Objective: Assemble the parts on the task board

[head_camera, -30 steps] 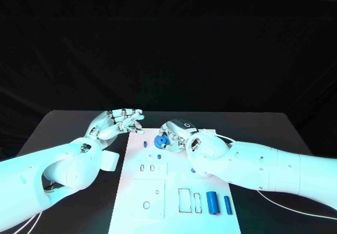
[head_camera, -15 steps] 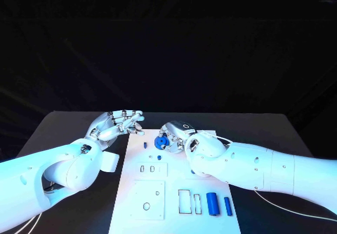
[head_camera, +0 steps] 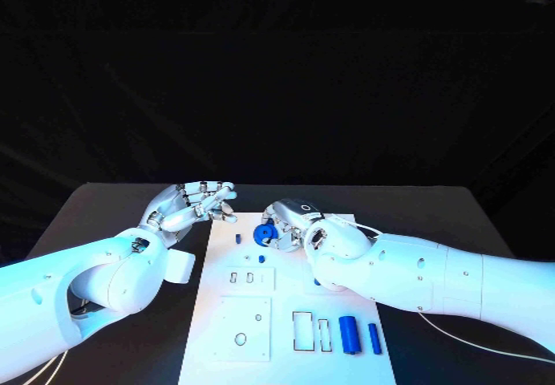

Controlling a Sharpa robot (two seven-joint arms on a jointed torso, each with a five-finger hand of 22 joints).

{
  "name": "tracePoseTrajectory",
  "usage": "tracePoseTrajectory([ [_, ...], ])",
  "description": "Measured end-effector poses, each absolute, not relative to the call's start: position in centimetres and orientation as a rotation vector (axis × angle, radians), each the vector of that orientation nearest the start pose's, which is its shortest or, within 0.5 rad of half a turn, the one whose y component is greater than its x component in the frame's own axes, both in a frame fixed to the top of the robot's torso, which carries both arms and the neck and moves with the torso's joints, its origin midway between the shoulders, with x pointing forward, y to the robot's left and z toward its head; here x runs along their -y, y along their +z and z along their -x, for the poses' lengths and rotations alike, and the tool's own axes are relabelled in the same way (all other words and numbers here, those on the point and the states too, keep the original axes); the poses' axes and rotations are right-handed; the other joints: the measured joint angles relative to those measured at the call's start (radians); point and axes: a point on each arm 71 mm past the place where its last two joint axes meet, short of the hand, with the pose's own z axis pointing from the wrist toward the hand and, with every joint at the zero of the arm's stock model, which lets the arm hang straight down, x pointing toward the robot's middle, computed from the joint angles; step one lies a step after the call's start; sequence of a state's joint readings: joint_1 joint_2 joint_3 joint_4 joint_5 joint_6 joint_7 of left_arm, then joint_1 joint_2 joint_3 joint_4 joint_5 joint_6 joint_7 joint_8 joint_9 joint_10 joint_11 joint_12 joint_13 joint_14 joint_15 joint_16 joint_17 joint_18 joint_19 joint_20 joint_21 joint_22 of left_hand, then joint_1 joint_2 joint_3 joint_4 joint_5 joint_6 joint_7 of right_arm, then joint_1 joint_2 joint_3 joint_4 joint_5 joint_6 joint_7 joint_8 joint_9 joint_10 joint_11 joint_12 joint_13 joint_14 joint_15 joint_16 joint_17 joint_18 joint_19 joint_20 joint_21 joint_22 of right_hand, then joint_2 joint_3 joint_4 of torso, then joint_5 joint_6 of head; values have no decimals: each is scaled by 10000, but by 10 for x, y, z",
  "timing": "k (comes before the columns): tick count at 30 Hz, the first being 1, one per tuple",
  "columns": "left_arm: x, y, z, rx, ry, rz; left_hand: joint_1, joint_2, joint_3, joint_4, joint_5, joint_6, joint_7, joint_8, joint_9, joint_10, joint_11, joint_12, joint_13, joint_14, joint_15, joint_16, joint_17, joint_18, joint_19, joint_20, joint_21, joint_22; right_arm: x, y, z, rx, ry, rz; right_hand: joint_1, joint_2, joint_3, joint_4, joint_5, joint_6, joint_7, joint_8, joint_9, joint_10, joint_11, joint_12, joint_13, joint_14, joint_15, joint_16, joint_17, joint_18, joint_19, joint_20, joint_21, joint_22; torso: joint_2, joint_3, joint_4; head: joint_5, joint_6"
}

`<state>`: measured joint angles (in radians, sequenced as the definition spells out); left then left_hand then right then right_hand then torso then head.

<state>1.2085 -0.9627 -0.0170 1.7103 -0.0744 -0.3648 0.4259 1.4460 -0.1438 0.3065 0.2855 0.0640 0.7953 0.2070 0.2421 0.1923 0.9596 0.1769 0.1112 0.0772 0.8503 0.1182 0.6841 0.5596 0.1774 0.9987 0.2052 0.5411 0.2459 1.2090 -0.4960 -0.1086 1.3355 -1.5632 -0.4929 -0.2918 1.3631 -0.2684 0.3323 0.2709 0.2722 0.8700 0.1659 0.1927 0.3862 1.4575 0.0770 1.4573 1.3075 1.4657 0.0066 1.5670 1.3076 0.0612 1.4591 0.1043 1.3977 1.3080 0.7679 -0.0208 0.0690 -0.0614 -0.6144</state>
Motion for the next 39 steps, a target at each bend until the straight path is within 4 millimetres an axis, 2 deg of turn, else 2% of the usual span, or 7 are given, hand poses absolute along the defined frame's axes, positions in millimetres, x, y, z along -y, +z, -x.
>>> tracePoseTrajectory([
  [3,-214,-147,-458,-13757,-15877,9992,0,0,0,0,0,0,0,0,5,0,0,0,0,0,0,0,0,0,0,0,1,1,83,-199,-502,-15401,6171,1641,-576,419,-1240,174,-46,-1,1,-132,-1,0,0,0,0,8,7,0,0,1,-36,36,-55,0,0,2,0,0,1],
  [4,-214,-147,-458,-13758,-15876,9993,0,0,0,0,0,0,0,0,5,0,0,0,0,0,0,0,0,0,0,0,0,1,83,-200,-502,-15423,6168,1639,-861,574,-1605,209,117,-1,1,-156,6,0,0,0,0,9,7,0,0,0,-19,52,-55,0,0,3,0,0,1],
  [8,-214,-148,-458,-13762,-15870,9997,0,0,0,0,0,0,0,0,5,0,0,0,0,0,0,0,0,1,0,0,0,1,85,-200,-503,-15550,6144,1620,-1092,778,-1887,231,302,39,-30,-171,20,0,0,0,0,9,7,0,-1,-1,0,71,-56,-1,0,4,0,16,-10],
  [22,-215,-148,-458,-13766,-15850,10007,0,0,0,0,0,-37,-37,0,3,0,0,0,0,0,0,0,0,0,-37,-37,0,11,95,-204,-504,-15955,5980,1578,-1196,882,-1915,204,520,233,-52,-189,70,1,-1,0,-1,9,6,0,-1,-1,-1,70,-56,-2,-5,9,-7,30,-39],
  [31,-216,-148,-458,-13762,-15831,10015,0,0,0,0,0,-36,-37,0,3,0,0,0,-7,0,0,0,0,0,-37,-37,0,10,108,-204,-500,-15885,6006,1389,-1140,937,-1822,201,903,318,-138,-188,111,39,-39,0,-2,9,6,0,-2,0,38,31,-56,-3,-2,9,-6,29,-37],
  [34,-217,-148,-458,-13758,-15819,10019,0,0,0,0,0,-36,-37,0,2,0,0,0,-8,0,0,0,0,0,-36,-37,0,10,114,-202,-496,-15692,6165,1253,-1082,982,-1675,161,1114,354,-102,-188,111,39,-39,0,-2,9,6,0,-2,0,38,30,-56,-4,2,9,-5,29,-35],
  [39,-218,-148,-458,-13749,-15789,10029,0,0,0,0,0,-36,-36,0,2,0,0,0,-8,0,0,0,0,0,-36,-37,0,10,135,-191,-488,-15137,6631,815,-901,802,-1603,143,1227,355,-102,-190,110,39,-39,0,-2,9,6,0,-3,0,38,31,-78,-4,-6,10,-15,32,-30],
])
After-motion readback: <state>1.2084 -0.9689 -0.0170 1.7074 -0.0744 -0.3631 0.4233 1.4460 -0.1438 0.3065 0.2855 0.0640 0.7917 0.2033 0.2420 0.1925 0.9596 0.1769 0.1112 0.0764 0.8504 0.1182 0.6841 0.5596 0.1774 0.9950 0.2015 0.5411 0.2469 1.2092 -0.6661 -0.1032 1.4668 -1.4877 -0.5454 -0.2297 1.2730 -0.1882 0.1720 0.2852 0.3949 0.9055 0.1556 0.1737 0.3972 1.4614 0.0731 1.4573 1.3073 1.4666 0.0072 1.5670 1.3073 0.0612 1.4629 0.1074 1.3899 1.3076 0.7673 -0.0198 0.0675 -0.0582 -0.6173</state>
